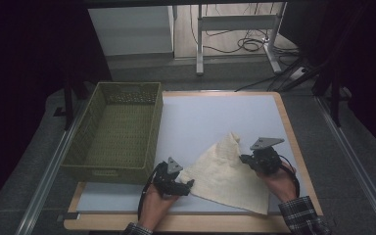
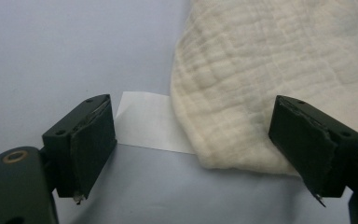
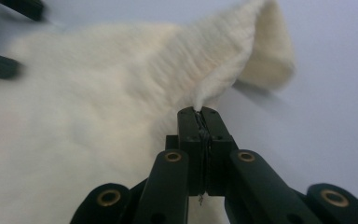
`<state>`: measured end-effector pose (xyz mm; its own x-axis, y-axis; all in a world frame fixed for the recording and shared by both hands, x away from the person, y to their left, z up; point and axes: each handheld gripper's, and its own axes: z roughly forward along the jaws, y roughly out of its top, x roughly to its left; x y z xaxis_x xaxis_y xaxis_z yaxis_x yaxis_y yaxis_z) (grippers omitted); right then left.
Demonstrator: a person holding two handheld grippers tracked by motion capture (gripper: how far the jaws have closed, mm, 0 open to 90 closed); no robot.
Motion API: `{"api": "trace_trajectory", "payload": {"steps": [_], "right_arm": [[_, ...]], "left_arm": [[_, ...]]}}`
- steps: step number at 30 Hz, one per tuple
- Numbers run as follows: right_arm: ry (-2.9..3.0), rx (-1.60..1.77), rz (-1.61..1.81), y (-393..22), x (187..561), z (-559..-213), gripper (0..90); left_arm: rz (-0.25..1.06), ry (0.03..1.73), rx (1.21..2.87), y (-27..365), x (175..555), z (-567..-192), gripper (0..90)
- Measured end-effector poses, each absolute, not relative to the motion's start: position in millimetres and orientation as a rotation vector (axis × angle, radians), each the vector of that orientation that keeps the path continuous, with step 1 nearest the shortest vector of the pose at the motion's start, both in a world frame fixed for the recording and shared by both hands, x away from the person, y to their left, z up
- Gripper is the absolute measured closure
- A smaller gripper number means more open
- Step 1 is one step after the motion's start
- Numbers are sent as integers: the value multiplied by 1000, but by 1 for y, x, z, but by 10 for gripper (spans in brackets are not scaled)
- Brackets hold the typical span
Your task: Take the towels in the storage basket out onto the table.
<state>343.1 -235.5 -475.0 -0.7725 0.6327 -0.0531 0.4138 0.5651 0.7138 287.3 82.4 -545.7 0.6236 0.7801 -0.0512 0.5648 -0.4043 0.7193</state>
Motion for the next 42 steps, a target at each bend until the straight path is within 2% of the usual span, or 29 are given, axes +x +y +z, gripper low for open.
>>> {"api": "trace_trajectory", "payload": {"steps": [5,12,15,18,24,32,37,42], "right_arm": [[2578,730,1075,-206,321,-465,881],[2718,686,1007,-175,307,-505,868],[2753,706,993,-175,307,-512,812],[2741,723,1033,-183,307,-503,755],[2659,745,1051,-207,310,-475,727],[2624,849,1044,-229,328,-475,726],[2646,829,1053,-225,322,-479,728],[2668,795,1022,-216,312,-482,862]], "left_arm": [[384,1050,2120,82,287,-546,148],[384,1048,2122,82,287,-546,148],[384,1051,2118,82,287,-546,148],[384,1052,2116,82,287,-546,148],[384,1052,2119,82,287,-546,148],[384,1051,2118,82,287,-546,148],[384,1052,2118,82,287,-546,148],[384,1051,2118,82,287,-546,148]]}}
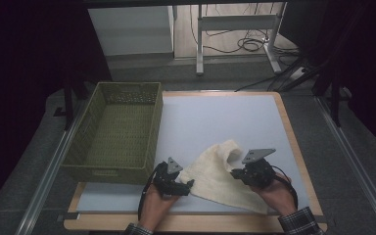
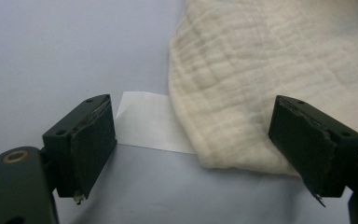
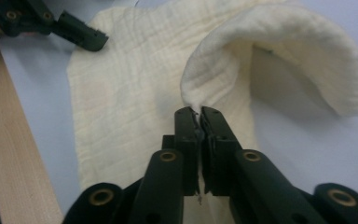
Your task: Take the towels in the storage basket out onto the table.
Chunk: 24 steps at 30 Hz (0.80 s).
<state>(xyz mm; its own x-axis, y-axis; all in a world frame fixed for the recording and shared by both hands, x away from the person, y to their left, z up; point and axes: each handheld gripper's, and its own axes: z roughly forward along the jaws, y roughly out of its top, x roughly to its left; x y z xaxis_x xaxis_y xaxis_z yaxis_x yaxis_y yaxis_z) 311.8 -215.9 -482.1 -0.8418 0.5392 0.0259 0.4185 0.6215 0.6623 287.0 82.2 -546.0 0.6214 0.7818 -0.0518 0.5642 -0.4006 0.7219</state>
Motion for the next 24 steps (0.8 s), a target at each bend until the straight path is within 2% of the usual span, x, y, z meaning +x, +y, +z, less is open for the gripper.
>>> {"api": "trace_trajectory", "payload": {"steps": [7,12,15,17,19,22,24], "right_arm": [[2707,795,989,-205,312,-499,870],[2732,784,979,-198,309,-509,870],[2734,787,978,-197,308,-514,870],[2733,790,995,-198,308,-516,869],[2729,796,1012,-200,308,-516,866],[2723,794,1027,-201,308,-517,857],[2720,799,1031,-201,307,-518,850]], "left_arm": [[371,1050,2122,81,288,-544,151],[385,966,2149,66,290,-524,226],[343,911,2136,53,301,-508,240],[337,902,2136,50,303,-506,235],[314,847,2150,30,315,-501,189],[341,825,2166,11,325,-503,129],[363,842,2186,3,330,-508,129]]}}
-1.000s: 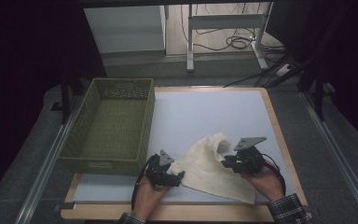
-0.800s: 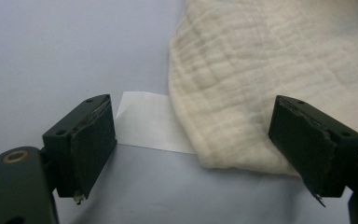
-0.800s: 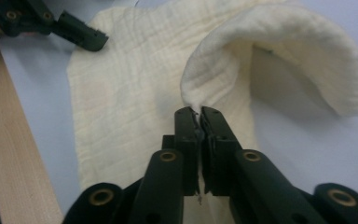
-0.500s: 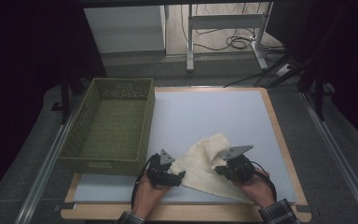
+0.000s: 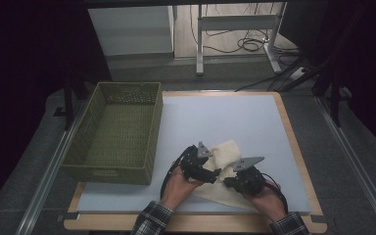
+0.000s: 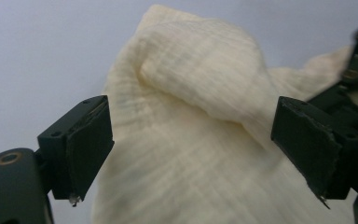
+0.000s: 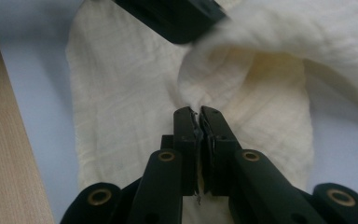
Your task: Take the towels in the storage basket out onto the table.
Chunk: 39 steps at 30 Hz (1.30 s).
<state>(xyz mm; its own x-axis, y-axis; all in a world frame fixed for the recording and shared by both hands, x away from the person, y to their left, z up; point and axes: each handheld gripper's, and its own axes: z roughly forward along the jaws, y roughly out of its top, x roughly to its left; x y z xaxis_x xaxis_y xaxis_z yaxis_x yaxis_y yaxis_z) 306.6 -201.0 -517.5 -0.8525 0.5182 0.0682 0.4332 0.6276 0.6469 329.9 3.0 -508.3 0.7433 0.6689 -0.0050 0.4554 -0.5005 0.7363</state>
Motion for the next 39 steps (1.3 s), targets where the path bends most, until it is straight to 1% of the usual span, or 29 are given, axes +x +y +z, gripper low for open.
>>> {"api": "trace_trajectory", "payload": {"steps": [2,4,7,8,11,14,16,19,21,23,25,26,30,32,35,39], "right_arm": [[2714,802,1043,-202,306,-518,842],[2714,809,1050,-203,305,-518,819],[2717,809,1045,-205,303,-515,795],[2707,802,1039,-212,300,-508,786],[2665,817,1046,-225,301,-495,784],[2604,849,1036,-237,310,-482,774],[2586,866,1027,-238,319,-480,747],[2597,899,1016,-233,332,-485,716],[2626,907,994,-225,340,-494,706],[2649,906,975,-218,342,-502,720],[2663,897,914,-212,342,-510,834],[2663,893,938,-211,341,-512,863],[2651,897,930,-213,339,-510,882],[2635,887,939,-215,338,-506,882],[2592,877,941,-221,337,-495,882],[2533,899,941,-238,340,-476,885]], "left_arm": [[408,868,2231,-4,335,-518,130],[418,885,2261,-7,337,-526,131],[383,908,2238,-5,340,-531,128],[363,917,2227,-3,341,-532,128],[365,914,2227,-3,341,-533,129],[361,915,2222,-2,341,-533,129],[345,920,2210,-1,342,-534,129],[327,925,2185,1,342,-537,128],[343,908,2187,2,341,-537,128],[351,906,2177,3,340,-538,128],[384,910,2176,6,336,-535,130],[397,910,2174,8,335,-533,134],[436,951,2116,29,328,-523,140],[473,1006,2109,40,328,-523,146],[529,1057,2197,46,333,-535,163],[450,1084,2121,54,335,-542,170]]}}
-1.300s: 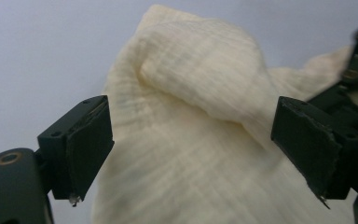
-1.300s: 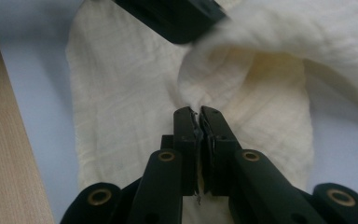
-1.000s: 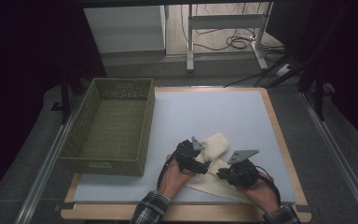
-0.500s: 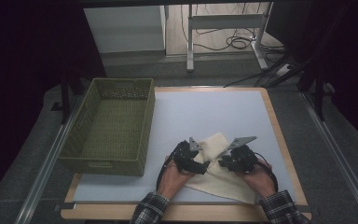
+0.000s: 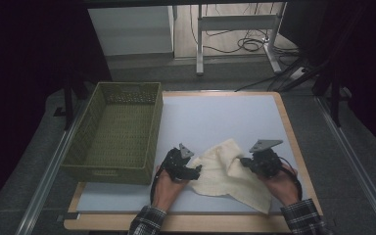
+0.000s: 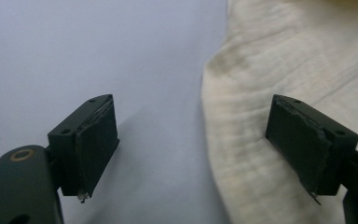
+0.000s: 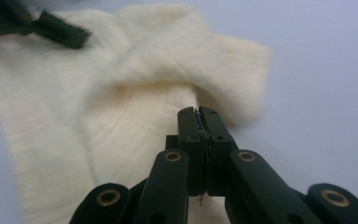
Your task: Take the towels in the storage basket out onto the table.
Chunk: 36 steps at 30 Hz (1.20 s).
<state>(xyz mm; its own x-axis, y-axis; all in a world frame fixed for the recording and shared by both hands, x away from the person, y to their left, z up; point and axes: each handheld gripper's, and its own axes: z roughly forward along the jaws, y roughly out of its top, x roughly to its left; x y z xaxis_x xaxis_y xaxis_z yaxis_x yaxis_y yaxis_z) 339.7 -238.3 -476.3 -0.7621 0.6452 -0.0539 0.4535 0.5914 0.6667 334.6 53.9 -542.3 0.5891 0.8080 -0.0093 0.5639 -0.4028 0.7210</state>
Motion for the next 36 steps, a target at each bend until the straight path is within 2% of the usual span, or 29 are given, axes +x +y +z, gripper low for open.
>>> {"api": "trace_trajectory", "payload": {"steps": [8,12,14,21,24,28,30,31,33,34,36], "right_arm": [[2346,1037,823,-298,352,-448,886],[2361,1125,805,-320,356,-460,879],[2365,1142,821,-325,353,-464,838],[2344,1108,876,-315,358,-453,723],[2350,1097,865,-303,369,-457,654],[2389,1147,800,-295,391,-479,578],[2422,1178,786,-294,396,-492,582],[2441,1188,768,-293,396,-498,611],[2466,1188,790,-291,392,-505,787],[2477,1194,801,-291,390,-505,839],[2494,1157,760,-287,386,-503,871]], "left_arm": [[421,1096,2110,55,335,-543,171],[428,1047,2130,56,335,-536,230],[420,1029,2093,59,337,-526,280],[364,987,2103,50,361,-504,434],[286,1007,2114,42,378,-510,434],[167,986,2166,31,399,-527,434],[199,939,2187,26,398,-530,441],[212,926,2200,25,396,-529,491],[194,886,2230,21,391,-528,622],[199,873,2243,18,388,-527,683],[189,859,2259,17,386,-526,860]]}}
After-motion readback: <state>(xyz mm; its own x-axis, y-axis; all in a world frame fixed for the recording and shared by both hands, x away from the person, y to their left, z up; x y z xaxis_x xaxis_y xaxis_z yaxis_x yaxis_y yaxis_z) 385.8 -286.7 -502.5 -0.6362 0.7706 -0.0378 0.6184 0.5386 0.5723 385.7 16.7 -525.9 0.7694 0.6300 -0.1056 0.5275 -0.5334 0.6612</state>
